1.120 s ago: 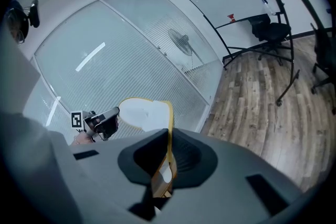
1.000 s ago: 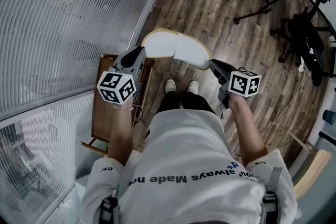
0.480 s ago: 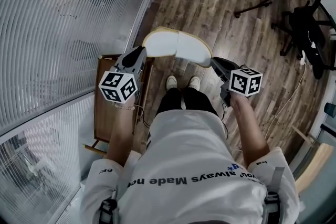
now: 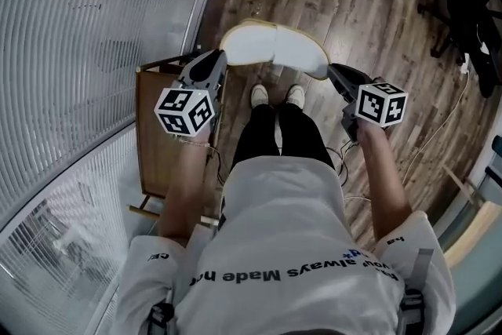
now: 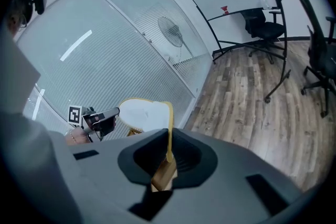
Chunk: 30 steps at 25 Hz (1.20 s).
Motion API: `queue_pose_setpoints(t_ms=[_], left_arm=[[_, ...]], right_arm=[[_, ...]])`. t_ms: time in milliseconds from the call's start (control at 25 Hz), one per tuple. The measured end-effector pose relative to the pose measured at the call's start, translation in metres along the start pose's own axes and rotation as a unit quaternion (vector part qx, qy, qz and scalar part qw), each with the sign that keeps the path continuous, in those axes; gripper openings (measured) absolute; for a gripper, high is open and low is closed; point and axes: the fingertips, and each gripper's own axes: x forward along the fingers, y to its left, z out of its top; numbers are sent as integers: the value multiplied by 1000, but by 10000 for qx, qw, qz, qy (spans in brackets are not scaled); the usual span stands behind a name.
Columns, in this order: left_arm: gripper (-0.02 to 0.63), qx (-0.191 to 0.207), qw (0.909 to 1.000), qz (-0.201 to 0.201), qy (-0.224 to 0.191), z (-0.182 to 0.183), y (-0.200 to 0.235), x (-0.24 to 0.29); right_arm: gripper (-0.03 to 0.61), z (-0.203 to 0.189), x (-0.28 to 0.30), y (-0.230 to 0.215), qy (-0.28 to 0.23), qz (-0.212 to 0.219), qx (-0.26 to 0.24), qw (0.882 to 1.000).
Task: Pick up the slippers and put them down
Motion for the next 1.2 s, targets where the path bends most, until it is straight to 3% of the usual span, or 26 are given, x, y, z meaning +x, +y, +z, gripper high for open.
queue_pose_setpoints(t_ms=[480, 920, 1200], left_arm=[[38, -157, 9975, 354, 597, -48, 30, 115], [38, -339, 9933, 574, 947, -136, 74, 187], [38, -259, 9916, 617, 1107, -201, 107, 242]], right_arm=[[28, -4, 65, -104, 451, -112, 304, 9985], [28, -57, 148, -187, 668, -238, 467, 9964], [28, -90, 202, -242, 859, -306, 270, 9955]])
